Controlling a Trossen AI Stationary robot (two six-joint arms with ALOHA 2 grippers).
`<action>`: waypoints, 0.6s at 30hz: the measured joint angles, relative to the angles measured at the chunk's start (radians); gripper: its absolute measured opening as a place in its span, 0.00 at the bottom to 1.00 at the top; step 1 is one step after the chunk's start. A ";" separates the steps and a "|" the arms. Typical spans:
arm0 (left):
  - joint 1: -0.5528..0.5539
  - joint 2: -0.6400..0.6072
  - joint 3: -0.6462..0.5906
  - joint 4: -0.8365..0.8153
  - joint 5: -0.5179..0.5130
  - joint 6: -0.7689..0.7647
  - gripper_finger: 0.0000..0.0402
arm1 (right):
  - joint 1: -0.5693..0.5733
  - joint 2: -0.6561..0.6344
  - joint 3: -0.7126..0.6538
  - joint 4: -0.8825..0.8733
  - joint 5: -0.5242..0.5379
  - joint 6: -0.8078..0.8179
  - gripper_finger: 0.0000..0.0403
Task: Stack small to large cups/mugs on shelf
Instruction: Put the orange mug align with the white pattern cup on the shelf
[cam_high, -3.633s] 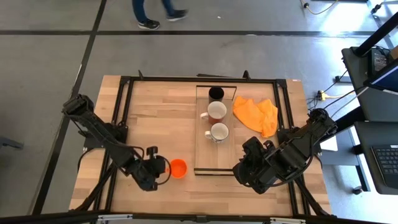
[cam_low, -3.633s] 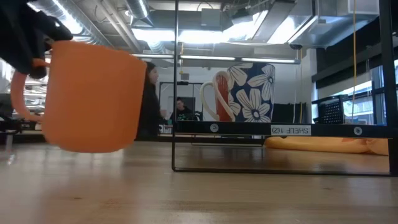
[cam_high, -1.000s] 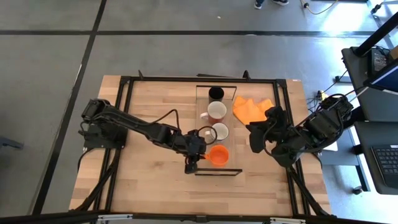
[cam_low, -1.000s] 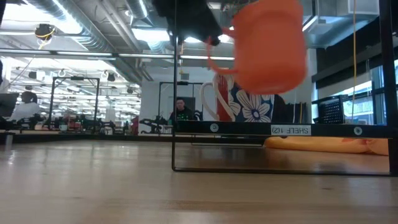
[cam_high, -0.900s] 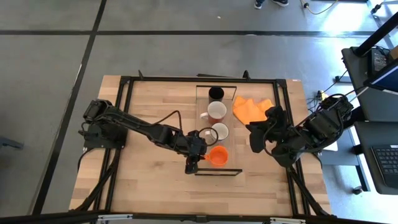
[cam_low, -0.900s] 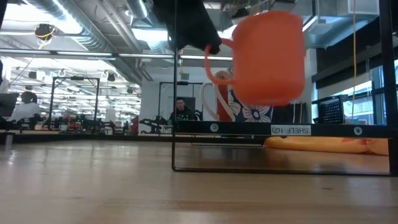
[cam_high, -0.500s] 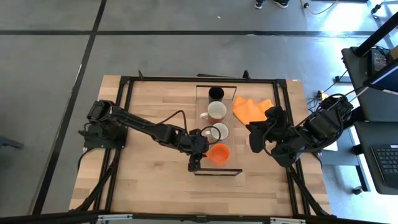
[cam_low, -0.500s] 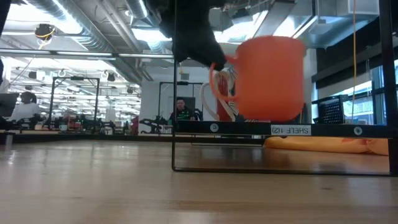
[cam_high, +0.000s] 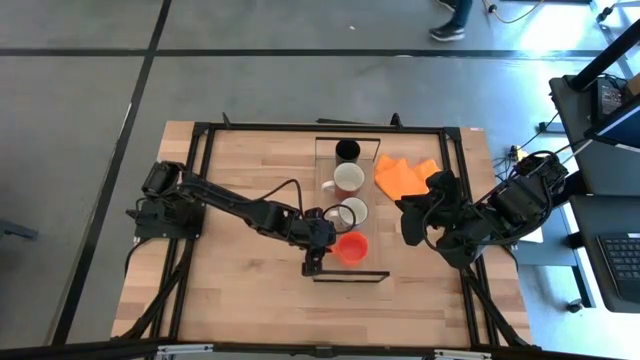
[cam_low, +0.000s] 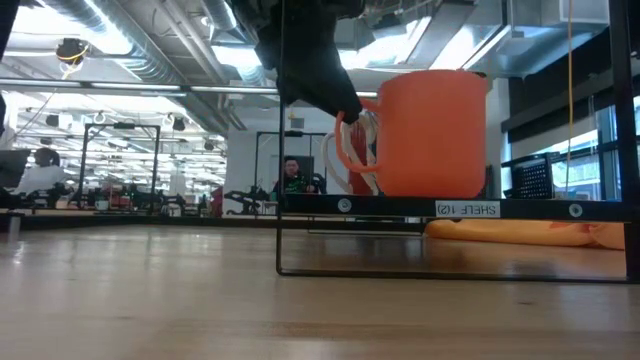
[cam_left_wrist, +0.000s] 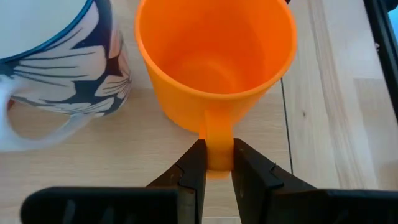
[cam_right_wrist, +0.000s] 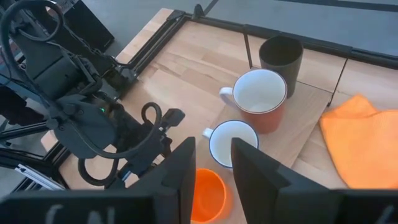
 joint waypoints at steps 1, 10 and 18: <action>0.003 0.000 0.000 -0.005 -0.002 0.000 0.14 | 0.000 0.000 0.000 0.000 0.000 -0.002 0.26; 0.005 -0.001 0.000 -0.015 -0.002 -0.005 0.16 | 0.000 0.000 0.000 0.000 0.000 -0.024 0.26; 0.005 -0.001 0.000 -0.012 -0.004 -0.009 0.18 | 0.000 0.000 0.000 0.000 0.000 -0.028 0.26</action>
